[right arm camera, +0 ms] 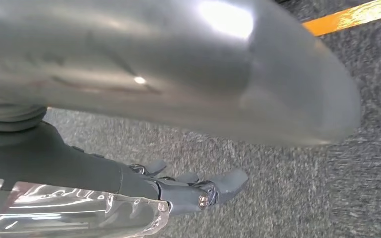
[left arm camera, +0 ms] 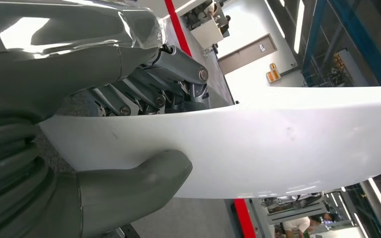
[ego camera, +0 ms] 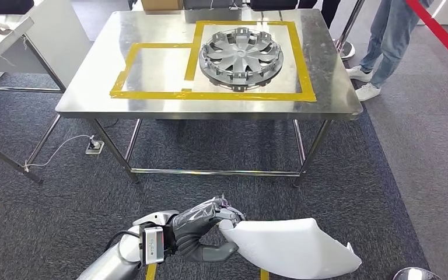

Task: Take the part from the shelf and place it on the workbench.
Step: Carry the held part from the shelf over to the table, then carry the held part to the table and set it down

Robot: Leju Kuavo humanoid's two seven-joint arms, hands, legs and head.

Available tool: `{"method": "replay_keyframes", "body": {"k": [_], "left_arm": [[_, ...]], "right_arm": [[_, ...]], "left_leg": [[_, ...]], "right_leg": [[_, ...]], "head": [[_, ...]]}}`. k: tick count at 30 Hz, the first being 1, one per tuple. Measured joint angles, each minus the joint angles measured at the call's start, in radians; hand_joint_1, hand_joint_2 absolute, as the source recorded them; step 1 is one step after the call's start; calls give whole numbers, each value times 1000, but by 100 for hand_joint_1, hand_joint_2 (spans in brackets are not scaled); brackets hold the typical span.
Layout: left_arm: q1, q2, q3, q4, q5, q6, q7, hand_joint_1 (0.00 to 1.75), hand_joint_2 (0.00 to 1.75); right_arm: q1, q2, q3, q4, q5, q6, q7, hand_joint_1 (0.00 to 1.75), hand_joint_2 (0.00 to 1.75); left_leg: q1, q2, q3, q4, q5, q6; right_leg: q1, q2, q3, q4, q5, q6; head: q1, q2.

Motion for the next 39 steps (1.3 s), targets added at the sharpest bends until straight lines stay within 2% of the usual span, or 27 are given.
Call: {"method": "replay_keyframes", "body": {"k": [1, 2, 4, 5, 6, 8, 10, 11, 12, 14, 15, 16, 17, 19, 21, 23, 25, 26, 28, 30, 31, 32, 33, 35, 36, 37, 39], "left_arm": [[0, 0, -1, 0, 1, 0, 1, 175, 175], [-1, 0, -2, 0, 2, 0, 3, 175, 175], [-5, 0, -3, 0, 4, -1, 8, 175, 175], [-7, -1, -4, 0, 5, -1, 12, 175, 175], [-10, -2, -4, 0, 6, -1, 16, 175, 175], [-18, -8, -6, -1, 10, -2, 23, 175, 175], [-24, -15, -7, -2, 16, -2, 29, 175, 175], [-27, -17, -8, -2, 18, -1, 32, 175, 175], [-28, -17, -9, -3, 20, -1, 33, 175, 175], [-27, -17, -12, -3, 20, 0, 35, 175, 175], [-26, -17, -13, -3, 20, 1, 36, 175, 175], [-26, -16, -14, -2, 20, 1, 36, 175, 175], [-25, -17, -15, -2, 20, 2, 36, 175, 175], [-25, -17, -16, -2, 20, 5, 36, 175, 175], [-25, -15, -16, -3, 21, 7, 36, 175, 175], [-25, -12, -13, -9, 26, 7, 37, 175, 175], [-26, -7, -6, -20, 36, 1, 38, 175, 175], [-27, -3, -2, -25, 41, -4, 38, 175, 175], [-27, 5, 4, -30, 46, -11, 40, 175, 175], [-25, 12, 6, -31, 47, -16, 42, 175, 175], [-25, 15, 6, -31, 47, -19, 44, 175, 175], [-25, 17, 6, -31, 47, -21, 46, 175, 175], [-25, 20, 6, -31, 46, -23, 49, 175, 175], [-25, 24, 5, -28, 41, -25, 51, 175, 175], [-25, 26, 4, -26, 35, -25, 52, 175, 175], [-24, 28, 4, -23, 28, -25, 51, 175, 175], [-27, 29, 2, -21, 18, -26, 51, 175, 175]], "right_arm": [[0, 2, 0, 0, -1, 0, 1, 0, 0], [0, 3, 0, 0, -2, 0, 2, 0, 0], [-1, 5, -1, 0, -3, 0, 3, 0, 0], [-2, 6, -1, 0, -4, 0, 3, 0, 0], [-3, 6, -1, 0, -4, 0, 3, 0, 0], [-3, 5, -1, 0, -4, 1, 3, 0, 0], [-5, 5, -1, 0, -3, 3, 3, 0, 0], [-7, 4, -1, 0, -2, 4, 3, 0, 0], [-9, 4, -1, 0, -1, 6, 3, 0, 0], [-7, 4, -1, 0, 1, 7, 3, 0, 0], [-5, 4, -1, 0, 3, 8, 3, 0, 0], [-3, 4, -1, 0, 4, 8, 3, 0, 0], [-2, 4, -1, 0, 4, 8, 3, 0, 0], [0, 3, -1, 0, 4, 8, 3, 0, 0], [2, 2, -1, 1, 6, 9, 3, 0, 0], [2, -1, -1, 2, 7, 9, 3, 0, 0], [1, -3, -1, 3, 9, 9, 2, 0, 0], [0, -4, -1, 3, 10, 9, 2, 0, 0], [0, -4, -1, 4, 13, 9, 1, 0, 0], [1, -2, -1, 4, 15, 9, 1, 0, 0], [2, -1, -1, 4, 15, 9, 1, 0, 0], [2, 1, -1, 5, 16, 9, 1, 0, 0], [2, 5, -1, 5, 16, 10, 1, 0, 0], [2, 14, -1, 6, 16, 10, 0, 0, 0], [2, 19, -1, 7, 16, 10, 0, 0, 0], [1, 24, -1, 7, 16, 10, -2, 0, 0], [-1, 31, -1, 9, 16, 11, -6, 0, 0]], "left_leg": [[4, 0, -12, -23, -2, -3], [7, -1, -11, -68, 22, -5], [10, -9, 12, -189, 129, -5], [9, -13, 23, -229, 165, -2], [8, -17, 31, -253, 185, 2], [5, -18, 48, -260, 182, 20], [6, -12, 76, -266, 185, 41], [6, -10, 89, -267, 182, 49], [5, -7, 96, -269, 176, 56], [-2, -6, 106, -268, 163, 64], [-5, -7, 112, -268, 155, 66], [-8, -8, 122, -268, 146, 68], [-11, -8, 134, -268, 136, 69], [-15, -7, 160, -269, 115, 67], [-17, -9, 177, -272, 96, 59], [-18, -12, 189, -270, 93, 47], [-19, -11, 179, -229, 106, 37], [-19, -10, 152, -185, 112, 31], [-14, -9, 62, -67, 94, 17], [-6, -9, -23, 6, 37, 7], [-2, -8, -46, 5, 19, 3], [1, -7, -52, -26, 25, 0], [3, -6, -43, -82, 60, -1], [5, -3, -14, -206, 169, 3], [4, -2, 0, -244, 206, 6], [2, -3, 8, -262, 225, 12], [3, -5, 29, -269, 220, 28]], "right_leg": [[-2, 6, 15, 0, -12, 3], [-4, 12, 30, 0, -23, 6], [-7, 23, 56, -1, -46, 16], [-7, 28, 65, -3, -57, 23], [-7, 32, 75, -7, -65, 31], [-7, 35, 97, -11, -68, 47], [-7, 23, 100, 18, -69, 55], [-6, 13, 80, 58, -79, 56], [-4, 4, 45, 116, -94, 55], [2, -4, -47, 236, -145, 54], [5, -4, -83, 266, -163, 52], [8, -5, -103, 265, -166, 48], [12, -5, -106, 229, -145, 42], [22, -6, -84, 108, -51, 25], [32, -9, -64, 33, 13, 14], [34, -9, -48, 18, 17, 8], [28, -7, -23, 5, 16, 0], [24, -7, -9, -1, 13, -4], [19, -7, 10, -12, 3, -8], [13, -5, 26, -15, -12, -6], [9, -4, 36, -16, -21, -4], [6, -3, 48, -16, -31, -1], [4, -2, 62, -16, -42, 2], [3, 0, 85, -17, -65, 12], [3, 1, 94, -19, -77, 19], [4, 2, 105, -19, -83, 28], [4, 1, 118, -8, -79, 42]], "head": [[0, 0], [0, 0], [-1, 0], [-2, 0], [-2, 0], [-2, 0], [0, 0], [2, 0], [3, 0], [5, 0], [5, 0], [5, 0], [5, 0], [5, 0], [4, 0], [3, 0], [1, 0], [-1, 0], [-6, 0], [-7, 0], [-7, 0], [-7, 0], [-7, 0], [-8, 0], [-8, 0], [-9, 0], [-9, 0]]}}
